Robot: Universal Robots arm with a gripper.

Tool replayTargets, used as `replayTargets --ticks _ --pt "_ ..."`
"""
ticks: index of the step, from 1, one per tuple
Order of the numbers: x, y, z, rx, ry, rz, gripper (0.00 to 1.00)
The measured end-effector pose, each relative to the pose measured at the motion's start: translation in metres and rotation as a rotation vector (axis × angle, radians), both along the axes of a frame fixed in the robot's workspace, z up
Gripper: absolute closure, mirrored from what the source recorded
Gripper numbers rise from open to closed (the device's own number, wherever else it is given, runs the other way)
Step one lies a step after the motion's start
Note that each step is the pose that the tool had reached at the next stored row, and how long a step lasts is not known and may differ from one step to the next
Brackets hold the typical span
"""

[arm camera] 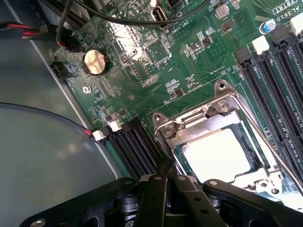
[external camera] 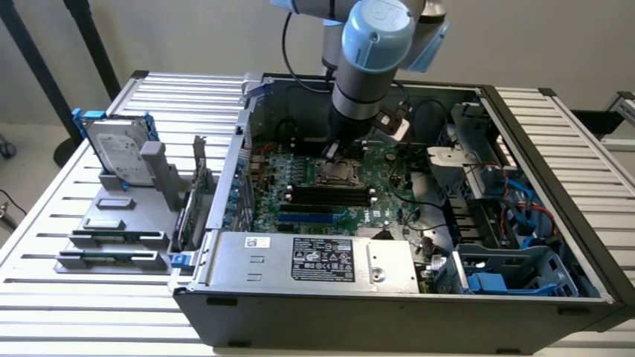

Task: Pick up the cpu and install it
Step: 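Install the first cpu locking lever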

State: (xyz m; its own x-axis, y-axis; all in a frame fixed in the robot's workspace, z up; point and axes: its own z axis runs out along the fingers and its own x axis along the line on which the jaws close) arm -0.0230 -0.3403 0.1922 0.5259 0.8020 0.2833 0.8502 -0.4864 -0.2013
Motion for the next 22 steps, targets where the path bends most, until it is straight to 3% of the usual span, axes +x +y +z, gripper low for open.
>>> replayTargets --ticks 7,11,18,22 --pt "0.0079 0.0 -0.0004 0.0005 -0.0001 0.002 0.89" --pt "0.0097 -0.0003 -0.0003 0.0038 0.0024 0.003 0.89" --pt "0.0101 -0.0027 -0.0003 0.0178 0.0117 0.007 0.89" --pt "0.0106 -0.0037 -0.0004 0.0336 0.0128 0.01 0.89"
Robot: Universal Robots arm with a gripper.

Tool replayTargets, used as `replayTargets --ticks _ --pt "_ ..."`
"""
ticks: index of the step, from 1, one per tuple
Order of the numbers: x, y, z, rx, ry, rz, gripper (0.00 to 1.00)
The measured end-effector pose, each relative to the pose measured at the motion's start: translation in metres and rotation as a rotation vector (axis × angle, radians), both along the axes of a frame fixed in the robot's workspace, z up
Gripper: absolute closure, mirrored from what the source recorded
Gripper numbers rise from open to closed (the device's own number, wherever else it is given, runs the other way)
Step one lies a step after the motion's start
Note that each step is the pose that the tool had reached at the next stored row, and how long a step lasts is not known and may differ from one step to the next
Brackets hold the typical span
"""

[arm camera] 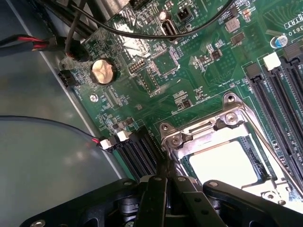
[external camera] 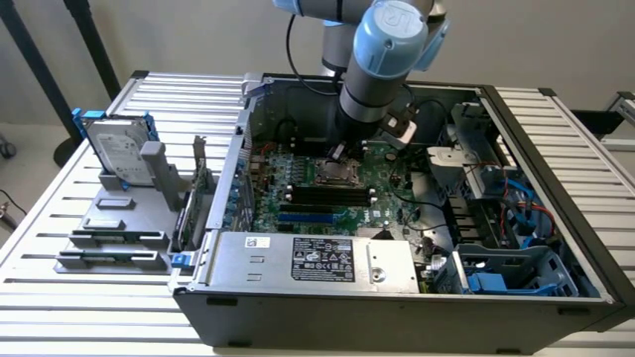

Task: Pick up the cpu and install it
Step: 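Install the first cpu locking lever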

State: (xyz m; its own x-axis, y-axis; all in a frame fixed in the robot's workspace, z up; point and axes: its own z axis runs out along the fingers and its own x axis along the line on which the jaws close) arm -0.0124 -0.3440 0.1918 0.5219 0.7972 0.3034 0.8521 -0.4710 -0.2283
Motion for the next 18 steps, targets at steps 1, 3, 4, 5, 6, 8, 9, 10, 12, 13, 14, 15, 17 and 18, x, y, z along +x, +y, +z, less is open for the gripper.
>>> replayTargets --ticks 1,3,4,5,6,8,9,10,12,13,14,15,17,18 --pt "0.0003 -0.0005 0.0 0.0048 0.0001 0.001 0.89" --pt "0.0006 -0.0017 0.0 0.0095 0.0002 0.001 0.89" --pt "0.0007 -0.0024 0.0 0.0106 0.0002 0.001 0.89" --pt "0.0008 -0.0034 0.0 0.0108 0.0003 0.002 0.89" --pt "0.001 -0.0042 0.0 0.0109 0.0003 0.002 0.89" --pt "0.0012 -0.0056 0.0 0.0109 0.0004 0.003 0.89" --pt "0.0013 -0.0063 0.0 0.0115 0.0004 0.003 0.89" --pt "0.0013 -0.0071 0.0 0.0143 0.0004 0.003 0.89" --pt "0.0014 -0.008 -0.0008 0.0239 0.0004 0.004 0.89" --pt "0.0014 -0.0082 -0.0014 0.0292 0.0004 0.005 0.89" --pt "0.0014 -0.0082 -0.002 0.0346 0.0004 0.005 0.89" --pt "0.0013 -0.0084 -0.0027 0.0385 0.0005 0.005 0.89" --pt "0.0013 -0.0086 -0.004 0.0435 0.0004 0.005 0.89" --pt "0.0014 -0.0088 -0.0047 0.0457 0.0005 0.006 0.89"
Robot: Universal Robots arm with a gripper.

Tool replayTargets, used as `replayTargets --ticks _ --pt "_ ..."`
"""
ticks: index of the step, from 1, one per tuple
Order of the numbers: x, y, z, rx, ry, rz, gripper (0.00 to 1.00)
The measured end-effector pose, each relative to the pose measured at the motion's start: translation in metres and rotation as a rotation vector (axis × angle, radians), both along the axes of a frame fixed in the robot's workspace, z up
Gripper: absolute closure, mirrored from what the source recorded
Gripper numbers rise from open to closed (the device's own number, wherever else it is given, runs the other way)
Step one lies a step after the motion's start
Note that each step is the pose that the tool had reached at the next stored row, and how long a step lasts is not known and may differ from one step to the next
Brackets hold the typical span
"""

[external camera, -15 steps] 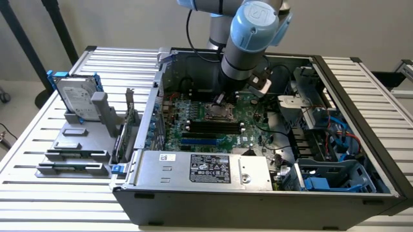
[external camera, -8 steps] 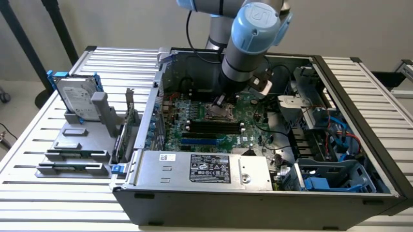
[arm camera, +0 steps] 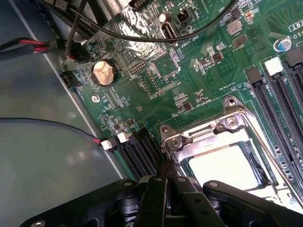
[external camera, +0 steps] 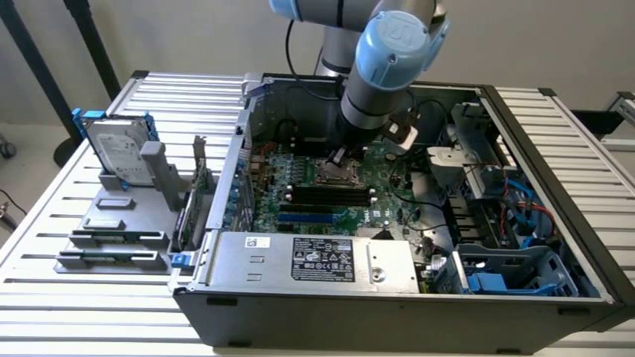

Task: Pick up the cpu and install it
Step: 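Install the first cpu locking lever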

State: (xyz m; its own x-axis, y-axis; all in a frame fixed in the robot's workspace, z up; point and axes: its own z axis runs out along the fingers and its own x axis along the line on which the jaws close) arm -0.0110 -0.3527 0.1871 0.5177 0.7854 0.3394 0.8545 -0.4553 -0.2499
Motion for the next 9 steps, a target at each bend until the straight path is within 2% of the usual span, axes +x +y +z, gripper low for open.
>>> replayTargets --ticks 3,9 --pt "0.0001 -0.0011 -0.0007 0.0071 0.0007 0.001 0.89" --pt "0.0001 -0.0045 0.0084 0.0066 0.0106 0.0 0.89"
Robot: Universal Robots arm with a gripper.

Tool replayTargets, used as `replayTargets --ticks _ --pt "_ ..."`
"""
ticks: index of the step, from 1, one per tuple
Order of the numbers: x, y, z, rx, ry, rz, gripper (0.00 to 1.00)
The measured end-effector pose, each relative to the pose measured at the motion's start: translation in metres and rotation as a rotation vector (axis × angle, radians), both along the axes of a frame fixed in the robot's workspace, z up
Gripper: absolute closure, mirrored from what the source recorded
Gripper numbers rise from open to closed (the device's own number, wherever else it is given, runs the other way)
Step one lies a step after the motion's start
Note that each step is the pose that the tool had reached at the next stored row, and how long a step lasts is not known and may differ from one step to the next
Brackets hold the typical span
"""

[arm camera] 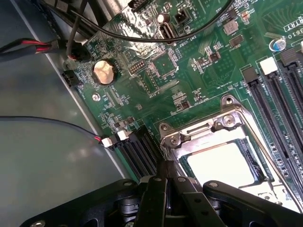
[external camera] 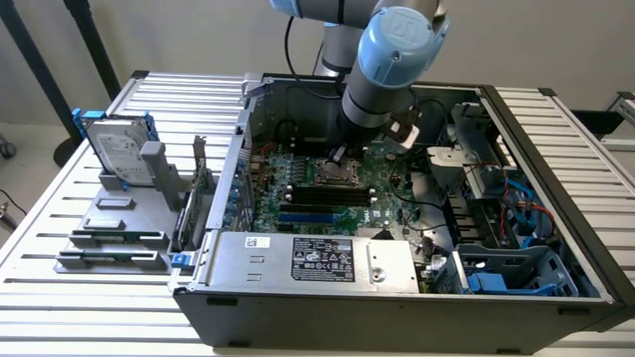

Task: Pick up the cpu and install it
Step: 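Install the first cpu locking lever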

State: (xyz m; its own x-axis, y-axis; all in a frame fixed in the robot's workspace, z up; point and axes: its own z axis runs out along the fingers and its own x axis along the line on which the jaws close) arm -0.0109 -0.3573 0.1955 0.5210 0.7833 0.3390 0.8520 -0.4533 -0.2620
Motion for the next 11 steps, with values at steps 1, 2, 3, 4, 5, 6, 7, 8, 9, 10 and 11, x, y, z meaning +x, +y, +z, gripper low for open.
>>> replayTargets --ticks 1,2,3,4,5,6,7,8,9,10,11 --pt "0.0 -0.0009 0.0018 0.0001 0.0014 0.0 0.89" --pt "0.0 -0.0019 0.0036 0.0001 0.0029 0.0 0.89" --pt "0.0 -0.0033 0.0053 0.0001 0.0038 0.0 0.89" --pt "0.0 -0.0052 0.0071 0.0002 0.0047 0.0 0.89" --pt "0.0 -0.0072 0.0088 0.0002 0.0054 0.0 0.89" --pt "0.0 -0.0095 0.0103 -0.0001 0.0059 0.0 0.89" --pt "-0.001 -0.0118 0.0114 -0.0001 0.0062 0.0 0.89" --pt "-0.001 -0.014 0.0118 0.0 0.0062 0.0 0.89" --pt "-0.003 -0.016 0.012 0.0 0.0062 0.0 0.89" --pt "-0.004 -0.0177 0.012 0.0 0.0061 0.0 0.89" --pt "-0.006 -0.0195 0.012 0.0001 0.0061 0.0 0.89"
